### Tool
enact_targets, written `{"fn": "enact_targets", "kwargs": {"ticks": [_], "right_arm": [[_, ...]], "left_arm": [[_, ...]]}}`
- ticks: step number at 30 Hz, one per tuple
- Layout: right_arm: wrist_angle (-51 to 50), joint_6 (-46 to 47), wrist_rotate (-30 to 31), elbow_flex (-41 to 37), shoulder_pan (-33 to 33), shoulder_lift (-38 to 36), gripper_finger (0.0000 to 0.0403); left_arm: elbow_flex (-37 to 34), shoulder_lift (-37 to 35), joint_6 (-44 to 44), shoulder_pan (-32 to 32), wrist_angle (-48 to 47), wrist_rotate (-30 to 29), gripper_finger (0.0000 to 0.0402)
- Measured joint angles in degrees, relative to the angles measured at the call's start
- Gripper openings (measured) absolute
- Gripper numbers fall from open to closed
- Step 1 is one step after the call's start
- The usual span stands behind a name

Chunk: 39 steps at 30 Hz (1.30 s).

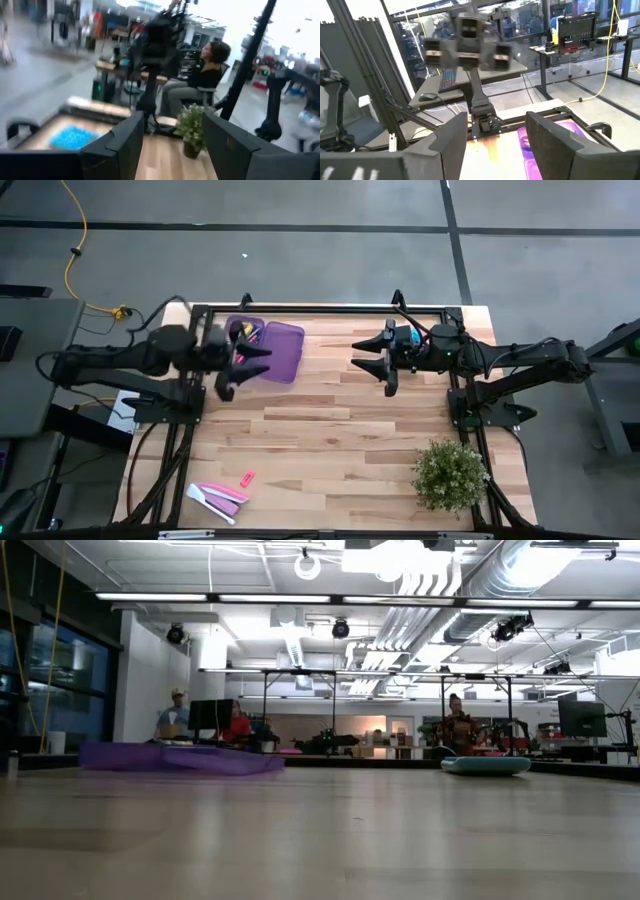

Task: Pack school essentials
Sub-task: Put the pink eraser into the purple supply box

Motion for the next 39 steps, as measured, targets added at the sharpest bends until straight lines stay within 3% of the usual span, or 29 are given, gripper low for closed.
{"fn": "enact_targets", "kwargs": {"ticks": [5,11,19,36,39], "right_arm": [[0.1,0.0,0.0,0.0,0.0,0.0,0.0193],[0.0,-5.4,-0.3,0.0,0.8,0.0,0.0174],[-0.2,-5.5,-1.2,0.0,1.1,0.0,0.0014],[-0.4,-5.6,-3.0,0.0,1.1,0.0,0.0001],[-0.7,-5.5,-3.0,0.0,1.1,0.0,0.0000]], "left_arm": [[1.9,-1.7,10.6,-6.3,0.4,-7.7,0.0187],[2.4,-2.0,11.7,-7.3,0.4,-10.5,0.0187],[2.4,-1.9,10.7,-7.3,0.3,-10.7,0.0187],[2.4,-1.5,10.7,-7.3,0.3,-10.7,0.0188],[2.5,0.1,7.0,-7.9,-0.3,-10.7,0.0188]]}}
